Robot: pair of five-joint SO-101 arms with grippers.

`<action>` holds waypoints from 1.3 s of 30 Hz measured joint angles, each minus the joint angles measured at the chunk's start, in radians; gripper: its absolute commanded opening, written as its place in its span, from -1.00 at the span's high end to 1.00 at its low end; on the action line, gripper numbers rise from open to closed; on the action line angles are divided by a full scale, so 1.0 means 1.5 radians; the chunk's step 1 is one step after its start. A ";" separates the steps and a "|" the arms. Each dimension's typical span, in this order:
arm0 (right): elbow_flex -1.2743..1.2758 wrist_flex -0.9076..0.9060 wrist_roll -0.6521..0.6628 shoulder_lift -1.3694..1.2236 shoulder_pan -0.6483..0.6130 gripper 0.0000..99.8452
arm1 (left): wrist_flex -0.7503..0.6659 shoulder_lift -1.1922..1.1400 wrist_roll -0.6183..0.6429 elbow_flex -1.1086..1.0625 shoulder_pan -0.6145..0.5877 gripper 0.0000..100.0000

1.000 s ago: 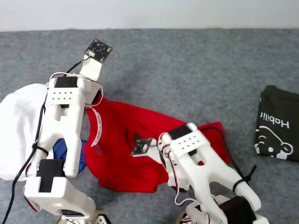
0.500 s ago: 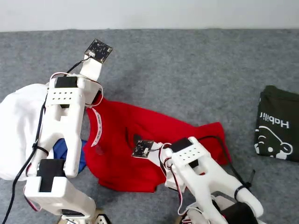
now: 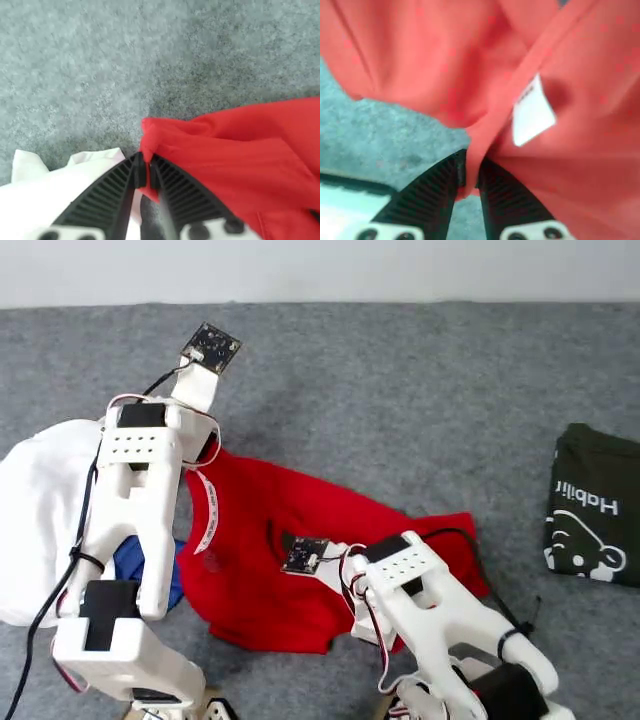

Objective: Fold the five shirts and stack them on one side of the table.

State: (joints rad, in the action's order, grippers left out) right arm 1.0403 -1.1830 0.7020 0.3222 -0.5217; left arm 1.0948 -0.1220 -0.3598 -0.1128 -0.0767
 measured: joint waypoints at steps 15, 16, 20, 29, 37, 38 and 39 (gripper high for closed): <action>-0.456 -0.266 0.147 -0.002 0.226 0.98 | 0.176 0.000 -0.002 0.225 0.053 0.97; -0.472 -0.253 0.164 -0.002 0.240 0.98 | 0.170 0.000 -0.002 0.232 0.052 0.97; -0.497 -0.154 0.222 -0.002 0.286 0.98 | 0.109 0.000 0.001 0.238 0.053 0.97; -0.509 0.172 0.310 -0.078 0.356 0.98 | -0.035 -0.004 -0.002 0.239 0.053 0.97; -0.684 0.332 0.313 -0.240 0.376 0.98 | -0.177 -0.016 -0.002 0.239 0.053 0.97; -0.710 0.341 0.313 -0.261 0.376 0.98 | -0.195 -0.025 -0.002 0.239 0.053 0.97; -0.736 0.347 0.313 -0.280 0.376 0.98 | -0.214 -0.037 -0.002 0.239 0.053 0.97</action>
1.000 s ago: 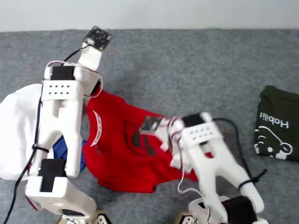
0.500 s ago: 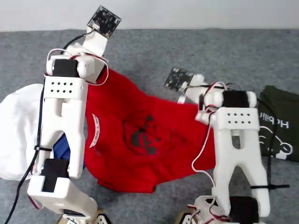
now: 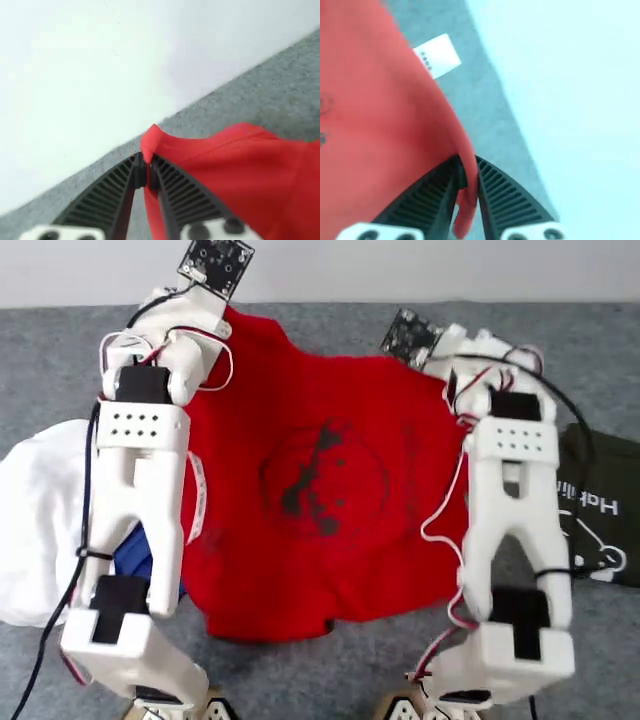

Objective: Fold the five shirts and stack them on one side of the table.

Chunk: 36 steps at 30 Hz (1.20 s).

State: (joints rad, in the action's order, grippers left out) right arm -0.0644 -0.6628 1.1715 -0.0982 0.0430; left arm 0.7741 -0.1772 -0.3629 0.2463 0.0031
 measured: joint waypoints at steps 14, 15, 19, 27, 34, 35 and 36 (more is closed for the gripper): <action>-0.317 0.012 0.000 -0.208 0.018 0.98 | -0.111 -0.134 -0.047 0.118 0.000 0.97; -0.328 0.012 0.000 -0.216 0.020 0.98 | -0.111 -0.151 -0.049 0.144 0.000 0.97; -0.346 0.027 0.000 -0.238 0.026 0.98 | -0.111 -0.217 -0.052 0.251 0.001 0.97; -0.347 0.035 0.025 -0.288 0.035 0.98 | -0.019 -0.305 -0.057 0.405 0.025 0.97; -0.347 0.129 0.040 -0.318 0.054 0.98 | -0.018 -0.381 -0.057 0.540 0.034 0.97; -0.347 0.135 0.040 -0.318 0.059 0.98 | -0.018 -0.392 -0.057 0.559 0.038 0.97; -0.347 0.137 0.040 -0.318 0.063 0.98 | -0.018 -0.405 -0.057 0.576 0.040 0.97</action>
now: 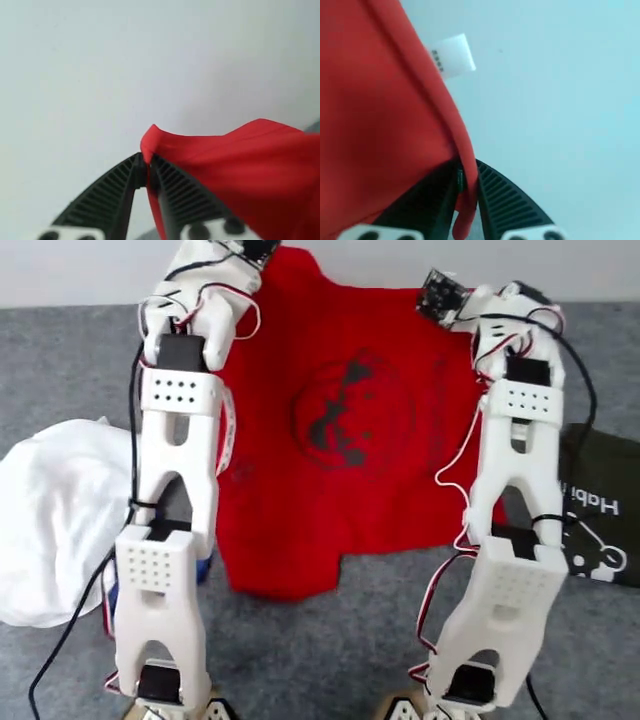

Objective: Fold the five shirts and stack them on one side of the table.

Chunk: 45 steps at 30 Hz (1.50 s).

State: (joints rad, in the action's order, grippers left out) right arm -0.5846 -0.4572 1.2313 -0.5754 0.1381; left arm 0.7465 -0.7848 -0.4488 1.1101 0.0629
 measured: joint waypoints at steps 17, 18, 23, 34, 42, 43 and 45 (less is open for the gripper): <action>0.000 0.027 0.018 0.000 0.045 0.98 | 0.000 -0.060 -0.026 0.083 0.038 0.97; 0.000 0.028 0.019 0.000 0.045 0.98 | 0.001 -0.060 -0.030 0.083 0.039 0.97; 0.000 -0.026 0.020 0.000 0.039 0.98 | 0.107 -0.060 -0.053 0.106 0.037 0.97; 0.000 -0.360 0.020 0.000 0.034 0.98 | 0.542 -0.060 -0.059 0.196 0.033 0.97; 0.000 -0.570 0.020 0.036 0.034 0.98 | 0.656 -0.060 -0.060 0.197 0.031 0.97; 0.000 -0.599 0.020 0.042 0.034 0.98 | 0.657 -0.060 -0.060 0.197 0.031 0.97; 0.000 -0.657 0.020 0.047 0.034 0.98 | 0.659 -0.059 -0.060 0.195 0.030 0.97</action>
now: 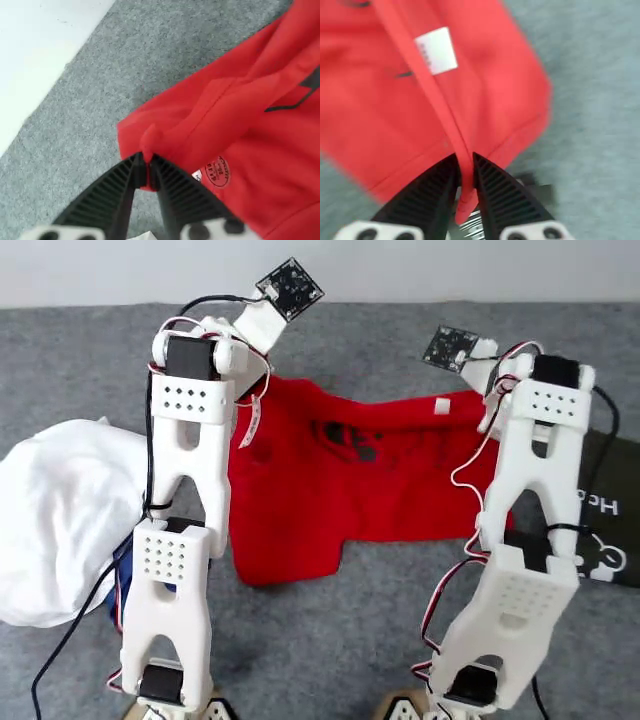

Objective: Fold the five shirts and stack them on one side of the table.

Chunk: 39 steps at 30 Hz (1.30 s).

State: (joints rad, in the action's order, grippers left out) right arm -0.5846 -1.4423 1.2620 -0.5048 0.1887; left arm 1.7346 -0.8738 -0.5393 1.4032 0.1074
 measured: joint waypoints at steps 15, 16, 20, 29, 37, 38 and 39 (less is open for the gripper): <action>0.000 -0.175 0.000 0.000 0.036 0.97 | -0.001 0.302 0.001 -0.569 0.034 0.97; 0.000 -0.175 0.000 0.000 0.040 0.97 | -0.001 0.317 0.002 -0.604 0.036 0.97; 0.000 -0.180 0.000 -0.001 0.053 0.97 | -0.001 0.360 0.004 -0.709 0.050 0.97; 0.000 -0.202 0.032 -0.001 0.060 0.97 | -0.005 0.392 0.004 -0.803 0.074 0.97; 0.000 -0.206 0.034 -0.001 0.077 0.65 | -0.004 0.505 -0.023 -0.937 0.099 0.95; 0.000 -0.206 0.034 -0.001 0.084 0.60 | -0.004 0.536 -0.029 -0.969 0.111 0.91; 0.000 -0.206 0.034 -0.001 0.091 0.56 | -0.004 0.569 -0.033 -0.999 0.124 0.86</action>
State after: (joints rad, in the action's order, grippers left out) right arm -0.5846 -1.7507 1.3126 -0.5063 0.3253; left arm 1.7285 -0.0207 -0.5884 -0.0959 0.2931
